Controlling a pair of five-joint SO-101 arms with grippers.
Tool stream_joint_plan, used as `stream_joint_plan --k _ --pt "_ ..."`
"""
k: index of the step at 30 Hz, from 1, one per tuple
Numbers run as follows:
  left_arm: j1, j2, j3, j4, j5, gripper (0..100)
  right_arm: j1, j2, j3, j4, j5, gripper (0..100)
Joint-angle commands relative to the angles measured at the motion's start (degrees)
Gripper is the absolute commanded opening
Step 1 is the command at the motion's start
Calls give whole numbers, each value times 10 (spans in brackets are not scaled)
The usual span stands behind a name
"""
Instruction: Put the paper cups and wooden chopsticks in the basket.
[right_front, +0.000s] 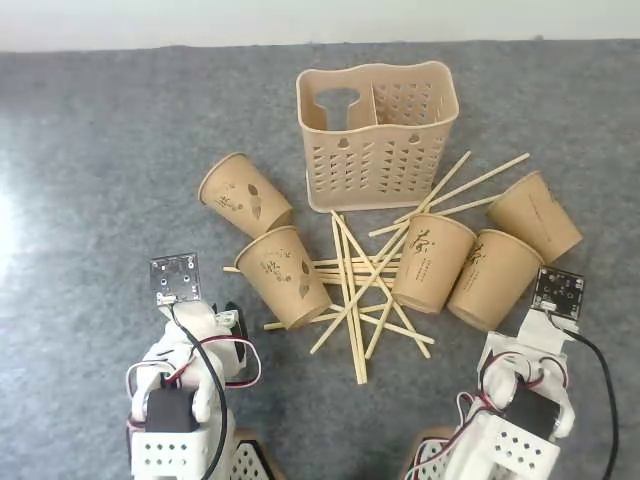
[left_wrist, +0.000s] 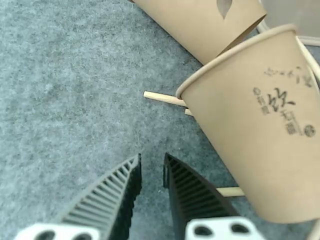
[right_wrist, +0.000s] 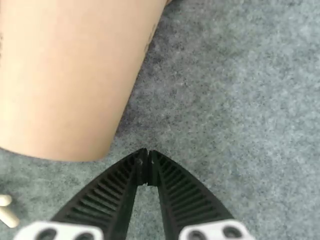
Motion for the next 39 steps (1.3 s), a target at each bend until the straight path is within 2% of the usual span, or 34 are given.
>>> stream_joint_plan --k 1,8,16,32,39 --pt "3 -10 -4 3 6 72 3 -5 11 3 -8 8" --pt "8 -10 -4 3 8 72 3 -5 11 3 -8 9" --pt "74 -10 -4 3 8 72 1 -5 11 3 -11 8" --pt "75 -10 -4 3 7 71 1 -5 11 3 -11 8" --pt "-13 -11 -6 -34 5 72 3 -5 11 3 -8 8"
